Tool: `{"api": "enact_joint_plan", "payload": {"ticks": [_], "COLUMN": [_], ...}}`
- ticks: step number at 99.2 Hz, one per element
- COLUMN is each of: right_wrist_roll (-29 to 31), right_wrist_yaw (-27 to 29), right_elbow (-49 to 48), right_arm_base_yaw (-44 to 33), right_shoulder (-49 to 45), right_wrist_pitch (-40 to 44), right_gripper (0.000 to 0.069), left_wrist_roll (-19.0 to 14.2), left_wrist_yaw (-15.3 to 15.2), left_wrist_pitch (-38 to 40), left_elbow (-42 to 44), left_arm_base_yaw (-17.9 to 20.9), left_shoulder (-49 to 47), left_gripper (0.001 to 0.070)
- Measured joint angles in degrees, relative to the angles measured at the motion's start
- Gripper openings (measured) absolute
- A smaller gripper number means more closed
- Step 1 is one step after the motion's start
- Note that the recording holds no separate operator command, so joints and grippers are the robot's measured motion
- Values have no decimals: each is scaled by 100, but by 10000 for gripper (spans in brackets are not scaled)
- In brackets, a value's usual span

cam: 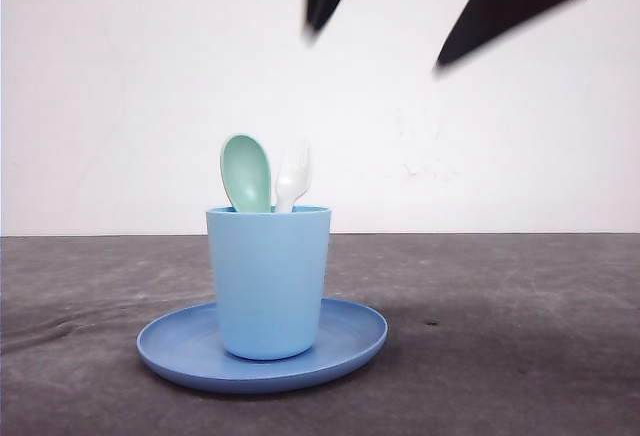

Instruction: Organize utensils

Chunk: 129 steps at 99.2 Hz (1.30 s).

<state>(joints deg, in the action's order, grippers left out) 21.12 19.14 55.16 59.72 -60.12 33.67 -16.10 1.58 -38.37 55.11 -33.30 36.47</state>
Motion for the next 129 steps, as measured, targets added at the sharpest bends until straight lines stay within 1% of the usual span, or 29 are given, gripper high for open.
{"api": "enact_joint_plan", "payload": {"ticks": [18,26,31,35,38,40,42,47,50,54,59,66,75,129], "right_wrist_roll": [-133,-166,-179,-181,-181,-188,-190,-216,-236,-264,-273,-273,-273,-273], "right_wrist_yaw": [1130,1399,1486,1517,1521,1521,1521,1523,1530,1543,1545,1543,1541,1541], "right_elbow": [0,11,11,11,11,11,11,11,11,11,11,11,11,11], "right_arm_base_yaw": [0,-2,0,0,0,0,0,0,0,0,0,0,2,9], "right_shoulder": [1040,1346,1482,1565,1615,1644,1668,1709,1722,1725,1725,1720,1722,1722], "right_wrist_pitch": [-111,-116,-114,-114,-111,-111,-111,-111,-109,-109,-107,-107,-109,-107], "right_gripper": [679,676,645,579,498,438,378,227,149,78,39,17,9,7], "left_wrist_roll": [0,0,0,0,0,2,4,-2,0,0,0,0,0,2], "left_wrist_yaw": [0,0,0,0,0,0,0,0,0,0,0,0,0,0], "left_wrist_pitch": [-140,-144,-146,-146,-149,-149,-151,-151,-151,-151,-151,-149,-149,-149], "left_elbow": [0,0,0,0,0,0,0,0,0,0,0,0,0,0], "left_arm_base_yaw": [0,0,0,0,0,0,0,0,0,0,0,0,0,0], "left_shoulder": [-107,-138,-157,-157,-157,-157,-157,-157,-157,-157,-157,-157,-157,-157], "left_gripper": [297,297,297,296,289,271,241,128,87,51,33,24,23,23]}}
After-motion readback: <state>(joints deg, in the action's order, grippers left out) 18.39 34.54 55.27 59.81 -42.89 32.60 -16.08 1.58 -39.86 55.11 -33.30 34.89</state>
